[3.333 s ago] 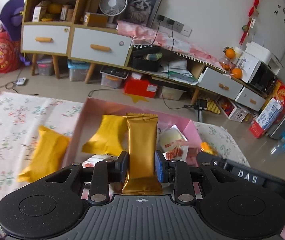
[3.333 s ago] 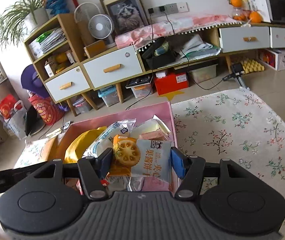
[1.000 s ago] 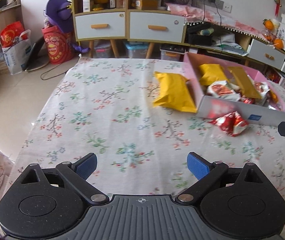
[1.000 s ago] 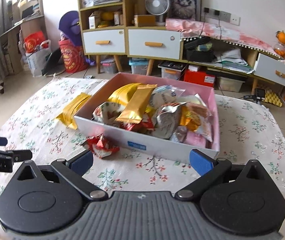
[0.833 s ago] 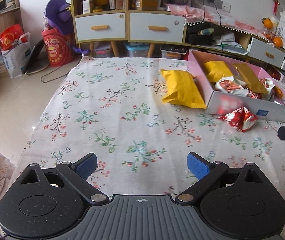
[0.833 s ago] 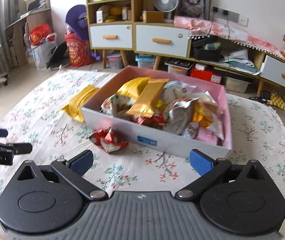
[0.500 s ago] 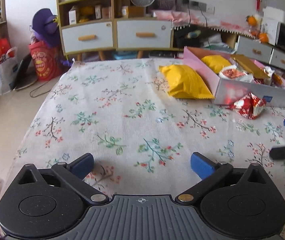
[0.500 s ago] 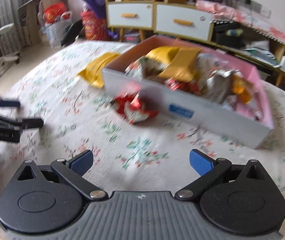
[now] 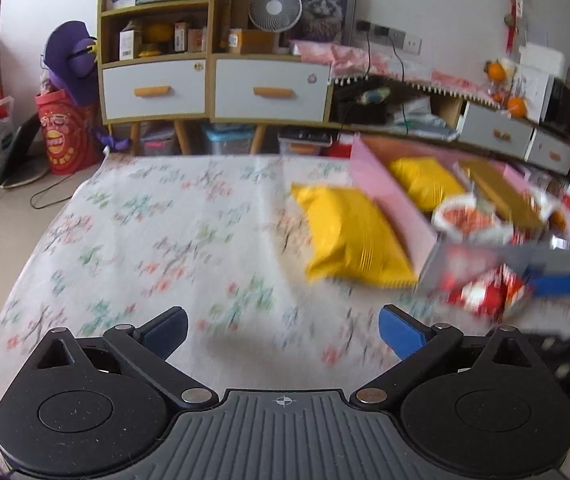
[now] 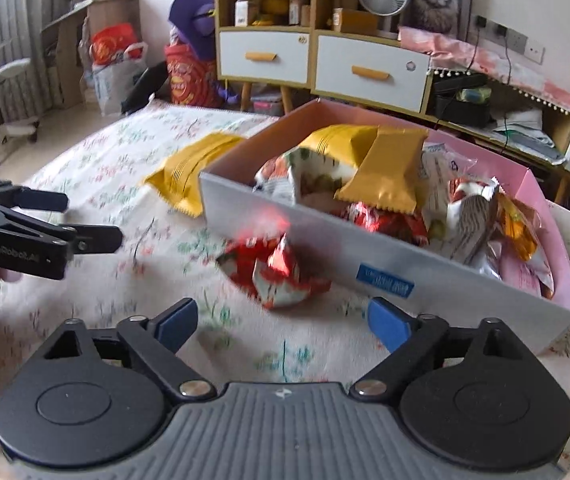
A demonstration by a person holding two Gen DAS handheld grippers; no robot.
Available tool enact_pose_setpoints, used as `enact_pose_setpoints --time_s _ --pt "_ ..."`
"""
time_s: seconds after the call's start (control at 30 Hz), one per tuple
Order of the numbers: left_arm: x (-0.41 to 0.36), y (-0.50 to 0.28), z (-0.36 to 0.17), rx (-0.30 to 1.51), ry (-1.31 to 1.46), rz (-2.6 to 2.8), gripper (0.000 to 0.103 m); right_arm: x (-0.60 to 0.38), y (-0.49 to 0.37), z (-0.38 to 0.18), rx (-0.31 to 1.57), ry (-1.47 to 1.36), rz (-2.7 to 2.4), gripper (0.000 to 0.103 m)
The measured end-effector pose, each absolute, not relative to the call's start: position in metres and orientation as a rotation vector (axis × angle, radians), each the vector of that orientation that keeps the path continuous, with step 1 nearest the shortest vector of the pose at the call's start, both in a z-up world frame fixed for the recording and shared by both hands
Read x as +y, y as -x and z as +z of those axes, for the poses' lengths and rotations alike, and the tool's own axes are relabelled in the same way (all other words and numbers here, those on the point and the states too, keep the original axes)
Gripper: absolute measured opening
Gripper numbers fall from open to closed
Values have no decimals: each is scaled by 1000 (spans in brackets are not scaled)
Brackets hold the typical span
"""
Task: Organize snacks
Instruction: 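Grasp the yellow pillow pack with left tool while right tool grasps red candy packet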
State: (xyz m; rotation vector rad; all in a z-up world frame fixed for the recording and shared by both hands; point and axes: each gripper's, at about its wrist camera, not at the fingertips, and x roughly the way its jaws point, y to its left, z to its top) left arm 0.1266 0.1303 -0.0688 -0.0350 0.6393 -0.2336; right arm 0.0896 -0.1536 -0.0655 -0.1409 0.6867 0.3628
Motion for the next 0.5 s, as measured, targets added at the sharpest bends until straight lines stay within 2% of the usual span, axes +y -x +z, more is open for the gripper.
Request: enact_pose_setpoints --time_s 0.03,0.13,0.3,0.37,0.43,0.5 --pt "130 -129 -66 631 58 -240 100 -153 -91 -65 684 134 363 81" --pt "131 -142 -59 621 129 -254 95 -153 -95 -66 695 104 371 80" --pt "122 -161 -58 645 172 -274 75 -150 -96 -67 702 101 382 74" --pt "115 -167 -59 663 163 -284 67 -150 -96 -66 705 95 383 69" --pt "107 -172 -60 683 156 -300 64 -150 -97 -64 708 85 381 66" --pt "101 -178 -61 707 153 -297 54 -151 -99 -63 711 71 375 63"
